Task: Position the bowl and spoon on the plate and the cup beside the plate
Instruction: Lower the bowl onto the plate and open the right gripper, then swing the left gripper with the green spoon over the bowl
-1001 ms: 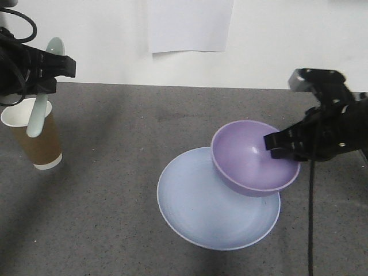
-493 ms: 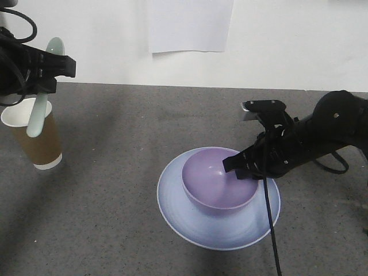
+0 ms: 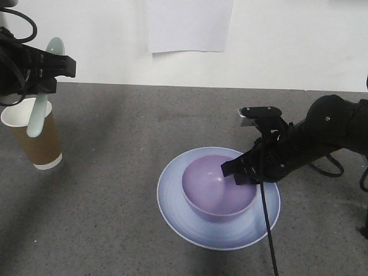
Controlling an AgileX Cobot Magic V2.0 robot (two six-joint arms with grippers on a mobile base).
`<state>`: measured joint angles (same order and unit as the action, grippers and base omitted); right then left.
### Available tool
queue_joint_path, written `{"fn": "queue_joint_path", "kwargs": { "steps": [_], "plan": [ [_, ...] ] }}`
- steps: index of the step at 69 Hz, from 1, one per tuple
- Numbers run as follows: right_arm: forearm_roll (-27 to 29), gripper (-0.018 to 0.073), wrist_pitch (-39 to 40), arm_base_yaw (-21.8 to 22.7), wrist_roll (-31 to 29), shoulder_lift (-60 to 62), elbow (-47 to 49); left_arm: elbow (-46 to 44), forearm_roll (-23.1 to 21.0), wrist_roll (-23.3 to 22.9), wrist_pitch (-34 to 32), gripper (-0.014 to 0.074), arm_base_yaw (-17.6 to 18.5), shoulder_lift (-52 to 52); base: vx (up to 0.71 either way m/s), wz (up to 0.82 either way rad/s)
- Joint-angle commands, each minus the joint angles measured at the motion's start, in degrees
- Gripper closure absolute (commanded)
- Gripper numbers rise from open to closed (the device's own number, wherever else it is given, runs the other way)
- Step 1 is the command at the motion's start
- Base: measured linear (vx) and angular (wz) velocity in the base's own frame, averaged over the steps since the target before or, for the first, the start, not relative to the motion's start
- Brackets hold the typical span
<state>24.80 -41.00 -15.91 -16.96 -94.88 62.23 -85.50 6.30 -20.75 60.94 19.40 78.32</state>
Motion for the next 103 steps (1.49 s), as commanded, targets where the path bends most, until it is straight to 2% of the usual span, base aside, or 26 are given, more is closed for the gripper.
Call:
{"fn": "queue_joint_path", "kwargs": {
  "steps": [1,25,34,44,52,61,76,85,103],
  "plan": [
    [0.88,0.0417,0.95,0.12,-0.10,2.13,1.74,-1.43,0.37,-0.21,-3.24,0.0603,0.24,-1.76,0.00,0.00],
    [0.84,0.0110,1.62,0.21,1.82,2.52,1.74,-1.43,0.37,-0.21,-3.24,0.0603,0.24,-1.76,0.00,0.00],
    [0.65,0.0042,2.54,0.21,2.02,3.76,1.74,-1.43,0.37,-0.21,-3.24,0.0603,0.24,-1.76,0.00,0.00],
    [-1.31,0.0032,1.93,0.41,2.95,6.25,1.74,-1.43,0.37,-0.21,-3.30,0.0603,0.24,-1.71,0.00,0.00],
    [-3.51,0.0032,0.34,2.43,5.78,9.20,1.74,-1.43,0.37,-0.21,-3.30,0.0603,0.24,-1.71,0.00,0.00],
    [-3.84,0.0032,-2.28,7.25,5.94,13.95,1.74,-1.43,0.37,-0.21,-3.30,0.0603,0.24,-1.71,0.00,0.00],
    [-4.02,0.0032,-8.08,17.77,3.54,25.19,1.74,-1.43,0.37,-0.21,-3.30,0.0603,0.24,-1.71,0.00,0.00],
    [-6.03,0.0032,-11.40,21.79,3.45,31.87,1.74,-1.43,0.37,-0.21,-3.30,0.0603,0.24,-1.71,0.00,0.00],
    [-8.38,0.0032,-13.45,22.98,4.30,43.43,1.74,-1.43,0.25,3.02,-3.11,0.0603,0.24,-1.71,0.00,0.00]
  ]
}}
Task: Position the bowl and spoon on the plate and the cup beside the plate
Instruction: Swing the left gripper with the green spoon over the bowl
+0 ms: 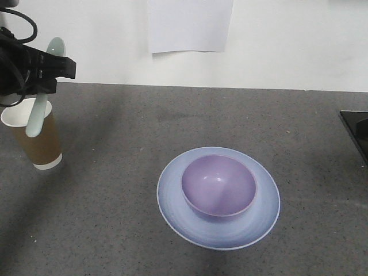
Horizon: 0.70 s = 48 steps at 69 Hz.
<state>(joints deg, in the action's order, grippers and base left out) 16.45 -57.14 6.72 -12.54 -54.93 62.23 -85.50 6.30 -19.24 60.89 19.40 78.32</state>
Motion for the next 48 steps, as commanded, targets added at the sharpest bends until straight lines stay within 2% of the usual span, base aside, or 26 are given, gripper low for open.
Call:
{"fn": "queue_joint_path", "kwargs": {
  "steps": [1,7,14,26,27,48],
  "plan": [
    [-0.08,0.0032,2.69,0.35,-0.12,3.90,1.74,-1.43,0.25,1.90,-3.07,0.0603,0.24,-1.71,0.00,0.00],
    [-0.52,0.0032,3.07,0.35,-0.12,5.58,1.74,-1.43,-1.08,5.15,-3.14,0.0603,0.24,-1.71,0.00,0.00],
    [-0.52,0.0032,2.99,0.35,-0.07,5.98,1.74,-1.43,-6.30,12.39,-3.27,0.0603,0.29,-1.71,0.00,0.00],
    [-0.52,0.0032,2.79,0.35,-0.07,5.28,1.74,-1.54,-20.20,27.85,-3.16,0.0604,0.42,-0.70,0.00,0.00],
    [-0.58,0.0032,2.82,0.35,-0.07,5.12,1.74,-1.91,-22.69,32.20,-2.58,0.0604,1.94,0.91,0.00,0.00],
    [-0.58,0.0032,2.82,0.35,-0.07,5.12,1.74,-14.91,-20.11,36.12,7.41,0.0604,10.97,13.30,0.00,0.00]
  ]
}}
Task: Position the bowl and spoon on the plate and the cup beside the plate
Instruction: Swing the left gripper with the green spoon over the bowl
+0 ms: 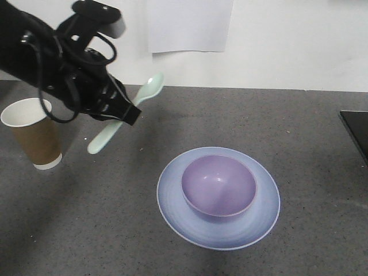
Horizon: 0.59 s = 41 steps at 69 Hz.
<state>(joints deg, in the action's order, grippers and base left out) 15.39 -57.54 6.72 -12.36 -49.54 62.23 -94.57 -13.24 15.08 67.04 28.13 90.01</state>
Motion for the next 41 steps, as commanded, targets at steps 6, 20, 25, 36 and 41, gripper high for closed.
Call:
{"fn": "queue_joint_path", "kwargs": {
  "steps": [6,20,25,36,41],
  "plan": [
    [0.48,0.0032,3.21,0.35,-0.25,-0.27,1.74,-10.18,-0.50,3.50,4.76,0.0604,4.29,5.60,0.00,0.00],
    [0.48,0.0032,2.63,0.35,-0.25,-0.27,1.74,-12.99,-0.61,5.16,4.74,0.0604,8.63,10.97,0.00,0.00],
    [0.48,0.0032,2.57,0.35,-0.25,-0.27,1.74,-12.99,-0.55,5.22,4.74,0.0604,10.18,12.48,0.00,0.00],
    [0.53,0.0032,2.57,0.35,-0.25,-0.27,1.74,-12.99,0.49,5.35,4.74,0.0604,12.54,14.82,0.00,0.00],
    [0.53,0.0032,2.57,0.35,-0.25,-0.27,1.74,-12.99,0.50,5.35,4.74,0.0604,13.21,15.79,0.00,0.00]
  ]
}}
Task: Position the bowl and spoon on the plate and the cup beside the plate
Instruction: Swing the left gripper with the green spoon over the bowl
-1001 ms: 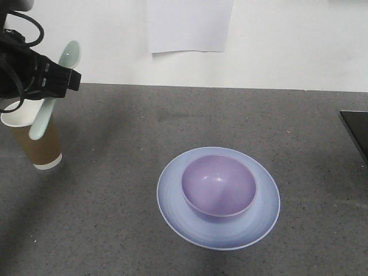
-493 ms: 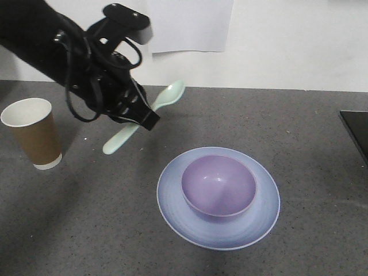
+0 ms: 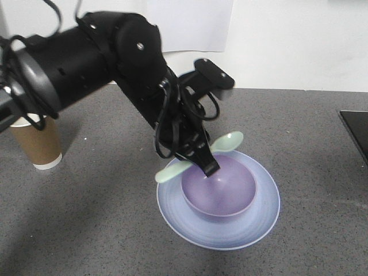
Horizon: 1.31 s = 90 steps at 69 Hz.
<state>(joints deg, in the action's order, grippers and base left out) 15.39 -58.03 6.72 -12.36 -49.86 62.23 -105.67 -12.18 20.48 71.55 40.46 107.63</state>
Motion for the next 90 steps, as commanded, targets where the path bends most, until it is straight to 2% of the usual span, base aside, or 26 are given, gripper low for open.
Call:
{"fn": "queue_joint_path", "kwargs": {
  "steps": [1,24,36,45,70,90],
  "plan": [
    [0.53,0.0032,3.07,0.35,-0.25,0.05,1.74,-1.89,-0.51,-0.04,0.23,0.0604,0.96,-1.60,0.00,0.00],
    [0.53,0.0032,3.01,0.35,-0.25,0.05,1.74,-1.89,-0.69,-0.55,0.23,0.0599,1.58,1.66,0.00,0.00],
    [0.53,0.0032,3.01,0.35,-0.25,0.05,1.74,-1.89,-0.69,-0.55,0.23,0.0566,1.58,2.25,0.00,0.00],
    [0.53,0.0032,3.01,0.35,-0.30,0.05,1.74,-1.89,-0.69,-0.55,0.23,0.0510,1.58,2.25,0.00,0.00],
    [0.53,0.0032,3.06,0.35,-0.30,0.05,1.74,-1.89,-0.69,-0.55,0.23,0.0286,1.58,2.25,0.00,0.00],
    [0.53,0.0032,3.06,0.35,-0.30,0.05,1.74,-1.89,-0.69,-0.55,0.23,0.0204,1.58,2.25,0.00,0.00]
  ]
}}
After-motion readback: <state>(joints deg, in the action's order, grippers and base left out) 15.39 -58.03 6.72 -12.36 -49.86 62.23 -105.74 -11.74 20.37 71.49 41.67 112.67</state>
